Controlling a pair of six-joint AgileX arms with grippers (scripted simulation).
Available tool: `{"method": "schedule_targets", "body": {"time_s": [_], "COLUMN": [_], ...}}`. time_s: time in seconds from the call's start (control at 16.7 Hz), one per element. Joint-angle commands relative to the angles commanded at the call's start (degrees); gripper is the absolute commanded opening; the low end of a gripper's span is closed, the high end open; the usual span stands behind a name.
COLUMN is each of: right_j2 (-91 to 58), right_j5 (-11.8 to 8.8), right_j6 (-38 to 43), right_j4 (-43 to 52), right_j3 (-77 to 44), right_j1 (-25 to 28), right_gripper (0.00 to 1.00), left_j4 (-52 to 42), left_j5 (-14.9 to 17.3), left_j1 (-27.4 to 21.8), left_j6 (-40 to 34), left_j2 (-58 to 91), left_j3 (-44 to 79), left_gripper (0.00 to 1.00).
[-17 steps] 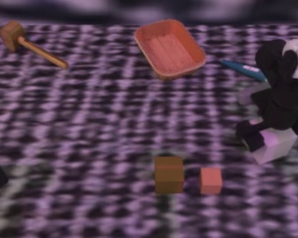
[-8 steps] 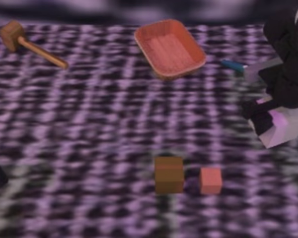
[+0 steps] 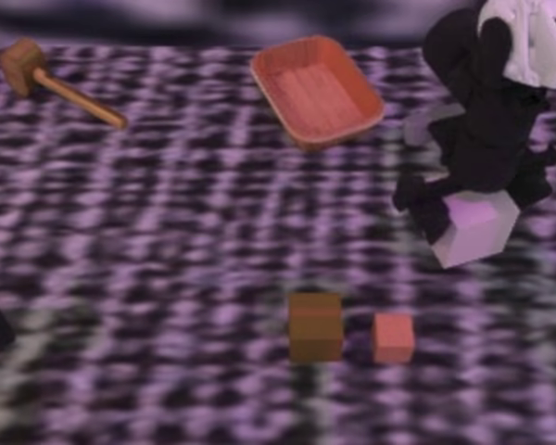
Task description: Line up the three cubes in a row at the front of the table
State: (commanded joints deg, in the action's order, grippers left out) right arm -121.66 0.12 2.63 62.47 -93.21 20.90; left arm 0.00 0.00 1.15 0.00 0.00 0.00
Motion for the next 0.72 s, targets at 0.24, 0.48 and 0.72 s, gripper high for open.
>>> {"method": "schedule_targets", "body": {"time_s": [0.24, 0.48, 0.72], "right_j2": [-8.4, -16.4, -21.4], "right_j5": [0.1, 0.2, 0.4], "right_j6": [17.1, 36.9, 49.3], "right_j4": [6.9, 13.8, 18.4], "right_j3": [-14.8, -29.5, -40.4], "right_j1": [10.5, 22.0, 30.7], "right_gripper": [0.0, 0.0, 0.0], "left_j4": [0.0, 0.0, 0.0], "left_j5": [0.0, 0.0, 0.0], "left_j1": [0.0, 0.0, 0.0], "left_j6": [0.0, 0.0, 0.0], "left_j2": [0.0, 0.0, 0.0], "left_j3": [0.0, 0.0, 0.0], "left_gripper": [1.0, 1.0, 1.0]}}
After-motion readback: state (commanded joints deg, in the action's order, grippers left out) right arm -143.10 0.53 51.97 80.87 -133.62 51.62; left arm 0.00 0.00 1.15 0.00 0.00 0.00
